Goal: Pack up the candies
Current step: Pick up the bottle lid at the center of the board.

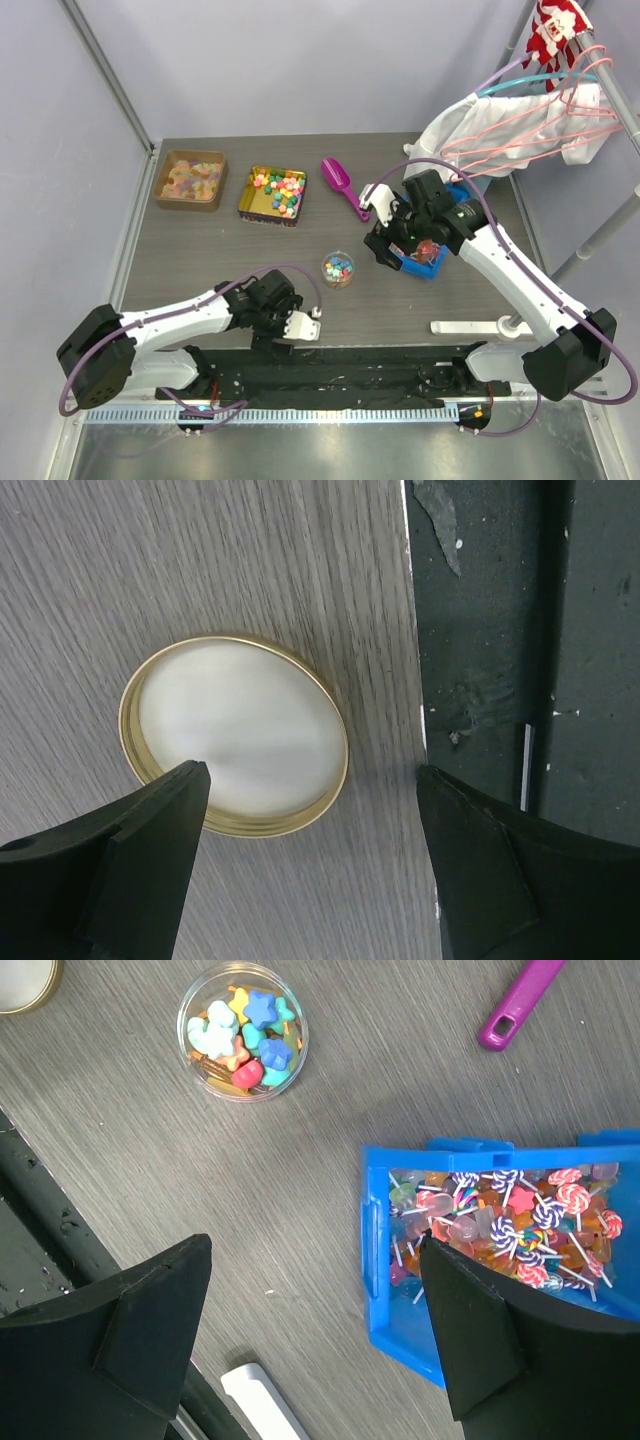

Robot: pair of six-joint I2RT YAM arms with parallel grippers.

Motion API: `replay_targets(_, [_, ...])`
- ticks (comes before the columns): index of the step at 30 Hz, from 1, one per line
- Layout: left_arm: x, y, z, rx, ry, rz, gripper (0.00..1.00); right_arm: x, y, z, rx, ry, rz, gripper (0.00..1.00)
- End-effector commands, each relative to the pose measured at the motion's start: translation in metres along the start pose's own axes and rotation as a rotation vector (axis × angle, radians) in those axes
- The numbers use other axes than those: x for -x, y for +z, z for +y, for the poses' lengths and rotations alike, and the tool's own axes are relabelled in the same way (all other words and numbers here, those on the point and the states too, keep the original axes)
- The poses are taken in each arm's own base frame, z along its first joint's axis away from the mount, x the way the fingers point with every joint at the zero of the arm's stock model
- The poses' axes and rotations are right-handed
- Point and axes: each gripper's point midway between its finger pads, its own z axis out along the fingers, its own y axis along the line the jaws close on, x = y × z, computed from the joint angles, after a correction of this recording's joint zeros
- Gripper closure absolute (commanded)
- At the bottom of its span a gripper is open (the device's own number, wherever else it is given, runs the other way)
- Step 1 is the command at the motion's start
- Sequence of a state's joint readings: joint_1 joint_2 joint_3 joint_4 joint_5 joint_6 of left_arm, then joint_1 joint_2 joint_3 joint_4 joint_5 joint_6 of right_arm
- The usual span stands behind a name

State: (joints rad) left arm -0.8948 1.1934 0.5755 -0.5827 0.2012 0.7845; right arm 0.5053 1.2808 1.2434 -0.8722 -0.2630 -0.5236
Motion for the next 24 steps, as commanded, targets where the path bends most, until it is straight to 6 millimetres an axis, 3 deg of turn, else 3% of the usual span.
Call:
replay_targets(1, [0.006, 0.005, 0.019, 0.084, 0.01, -0.001, 0.15, 0.012, -0.002, -0.005, -0.017, -0.009, -0.053, 0.11])
replay_targets(9, [0.004, 0.011, 0.019, 0.079, 0.009, 0.012, 0.37, 0.016, -0.002, -0.006, -0.014, -0.006, -0.061, 0.12])
replay_targets(10, [0.005, 0.012, 0.018, 0.074, 0.009, 0.009, 0.42, 0.016, -0.002, -0.006, -0.017, -0.007, -0.063, 0.12])
replay_targets(11, [0.002, 0.014, 0.016, 0.064, 0.005, 0.018, 0.56, 0.015, -0.003, -0.006, -0.018, -0.005, -0.063, 0.12])
replay_targets(16, [0.0, 0.017, 0.012, 0.048, 0.005, 0.026, 0.57, 0.016, -0.001, -0.008, -0.023, -0.004, -0.061, 0.12])
replay_targets(19, [0.001, 0.018, 0.012, 0.044, 0.005, 0.024, 0.66, 0.02, -0.003, -0.009, -0.028, -0.001, -0.07, 0.12])
replay_targets(22, [0.0, 0.02, 0.012, 0.039, 0.002, 0.028, 0.67, 0.023, -0.002, -0.011, -0.029, -0.001, -0.076, 0.12])
replay_targets(24, [0.0, 0.02, 0.014, 0.042, 0.004, 0.033, 0.76, 0.025, -0.002, -0.012, -0.032, -0.001, -0.078, 0.12])
